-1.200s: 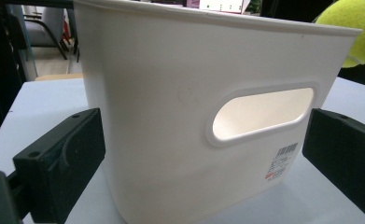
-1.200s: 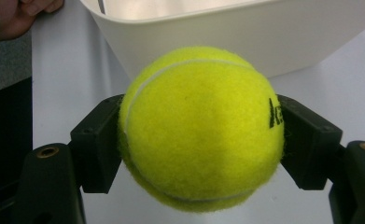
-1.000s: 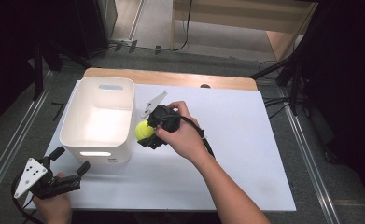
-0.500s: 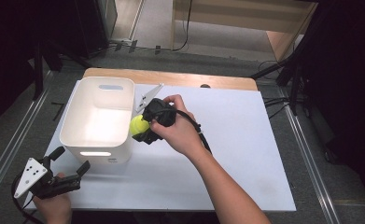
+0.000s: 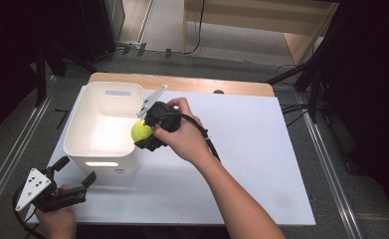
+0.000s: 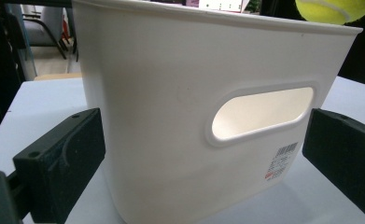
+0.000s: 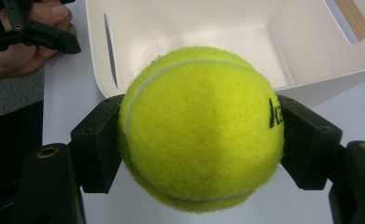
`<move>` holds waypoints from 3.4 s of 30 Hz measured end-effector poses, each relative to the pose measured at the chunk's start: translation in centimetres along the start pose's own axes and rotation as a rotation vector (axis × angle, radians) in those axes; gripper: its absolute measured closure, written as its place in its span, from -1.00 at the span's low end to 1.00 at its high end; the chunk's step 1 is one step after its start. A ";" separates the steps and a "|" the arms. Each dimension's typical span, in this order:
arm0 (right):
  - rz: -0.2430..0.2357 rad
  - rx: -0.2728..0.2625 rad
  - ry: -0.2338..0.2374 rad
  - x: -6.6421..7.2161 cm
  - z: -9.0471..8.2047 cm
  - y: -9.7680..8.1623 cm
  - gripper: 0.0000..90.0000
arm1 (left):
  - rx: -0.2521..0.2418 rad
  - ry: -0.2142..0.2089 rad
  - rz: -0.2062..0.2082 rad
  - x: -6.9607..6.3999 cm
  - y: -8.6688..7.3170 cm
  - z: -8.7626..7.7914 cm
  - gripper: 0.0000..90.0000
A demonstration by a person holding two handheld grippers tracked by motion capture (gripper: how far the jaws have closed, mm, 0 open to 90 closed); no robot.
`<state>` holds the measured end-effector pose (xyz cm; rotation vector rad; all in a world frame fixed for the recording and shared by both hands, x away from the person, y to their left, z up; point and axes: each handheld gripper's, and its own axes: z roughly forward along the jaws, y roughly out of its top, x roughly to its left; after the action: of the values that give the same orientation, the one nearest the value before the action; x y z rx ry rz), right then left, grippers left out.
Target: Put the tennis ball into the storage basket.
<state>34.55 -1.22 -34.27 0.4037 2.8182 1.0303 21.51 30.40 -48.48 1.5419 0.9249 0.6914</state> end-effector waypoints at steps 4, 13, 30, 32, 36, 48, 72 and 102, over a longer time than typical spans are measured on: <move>0.008 0.004 0.003 0.1 0.1 0.4 -0.48 | 0.000 0.000 -0.002 0.0 0.0 0.0 -1.00; -0.010 -0.010 0.010 0.1 0.6 1.2 -0.48 | 0.004 -0.001 0.000 0.0 0.0 0.0 -1.00; -0.032 -0.020 0.034 0.6 2.1 2.9 -0.48 | 0.002 -0.002 -0.002 0.0 0.0 0.1 -1.00; -0.031 -0.017 0.038 0.7 2.4 3.0 -0.48 | 0.001 -0.002 -0.003 0.0 0.0 0.1 -1.00; -0.030 -0.010 0.047 0.9 3.0 3.2 -0.48 | 0.001 -0.003 -0.003 0.0 0.0 0.1 -1.00; -0.041 0.008 0.065 1.1 4.4 3.4 -0.48 | 0.003 -0.005 0.000 0.0 0.0 0.1 -1.00; -0.018 -0.026 0.045 1.1 2.2 1.5 -0.86 | 0.008 0.001 0.006 0.0 0.0 0.2 -1.00; 0.170 -0.171 -0.108 1.1 -2.4 -9.8 -1.00 | 0.013 0.003 0.011 -0.2 0.0 0.2 -1.00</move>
<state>30.98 -9.64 -38.78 0.6669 2.6116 1.2302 21.56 30.15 -48.53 1.5591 0.9251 0.6969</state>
